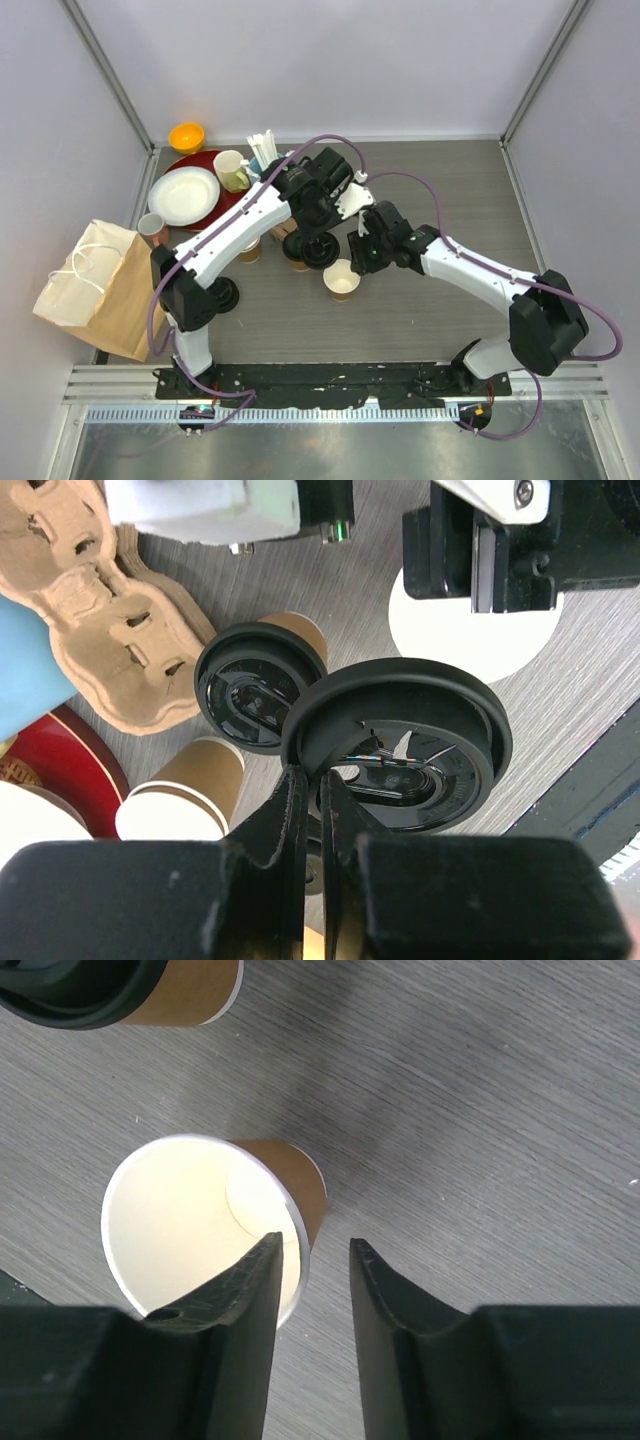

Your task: Pack the takeout coffee

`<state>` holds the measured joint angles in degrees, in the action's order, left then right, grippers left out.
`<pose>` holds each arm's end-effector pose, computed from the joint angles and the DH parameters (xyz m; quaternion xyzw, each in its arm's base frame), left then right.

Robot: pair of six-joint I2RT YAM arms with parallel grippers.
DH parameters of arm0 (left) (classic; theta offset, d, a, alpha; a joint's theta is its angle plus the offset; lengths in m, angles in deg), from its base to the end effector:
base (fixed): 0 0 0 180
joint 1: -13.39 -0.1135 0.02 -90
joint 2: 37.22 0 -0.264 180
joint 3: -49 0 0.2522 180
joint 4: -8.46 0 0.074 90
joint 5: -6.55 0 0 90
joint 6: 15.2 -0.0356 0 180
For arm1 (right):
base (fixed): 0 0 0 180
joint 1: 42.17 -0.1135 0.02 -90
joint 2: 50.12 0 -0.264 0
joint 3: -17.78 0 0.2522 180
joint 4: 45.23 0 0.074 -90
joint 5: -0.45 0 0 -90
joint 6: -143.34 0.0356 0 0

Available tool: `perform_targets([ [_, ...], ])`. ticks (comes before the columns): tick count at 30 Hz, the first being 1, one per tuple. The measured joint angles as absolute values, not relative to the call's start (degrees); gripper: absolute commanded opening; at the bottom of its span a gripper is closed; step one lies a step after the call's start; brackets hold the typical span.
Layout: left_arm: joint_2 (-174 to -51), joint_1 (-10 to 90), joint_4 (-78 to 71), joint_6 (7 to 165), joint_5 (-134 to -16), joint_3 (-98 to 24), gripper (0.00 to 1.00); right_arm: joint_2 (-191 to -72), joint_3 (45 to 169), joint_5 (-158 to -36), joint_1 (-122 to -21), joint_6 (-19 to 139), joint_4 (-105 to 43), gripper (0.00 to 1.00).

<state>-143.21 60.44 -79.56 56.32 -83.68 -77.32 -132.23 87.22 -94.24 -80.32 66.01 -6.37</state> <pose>0.2528 -0.2713 0.3535 0.5306 0.8252 -0.0458 0.1880 0.2325 0.1863 0.2340 -0.2212 0.9172 0.1761 0.2807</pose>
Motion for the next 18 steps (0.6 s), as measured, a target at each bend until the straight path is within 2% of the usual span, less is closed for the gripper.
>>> perform_targets([
  [6,-142.9,60.8,-78.4,56.4,-82.7,-77.3,0.00,-128.5,87.2,-94.3,-80.3,66.9,-5.0,0.57],
  [12,-142.6,62.4,-77.3,55.9,-80.3,-78.0,0.00,-121.9,87.2,-91.3,-77.8,67.7,-1.0,0.58],
  [18,-147.7,64.7,-81.3,54.8,-80.4,-79.3,0.00,-111.5,85.6,-87.8,-64.9,68.7,-2.7,0.57],
])
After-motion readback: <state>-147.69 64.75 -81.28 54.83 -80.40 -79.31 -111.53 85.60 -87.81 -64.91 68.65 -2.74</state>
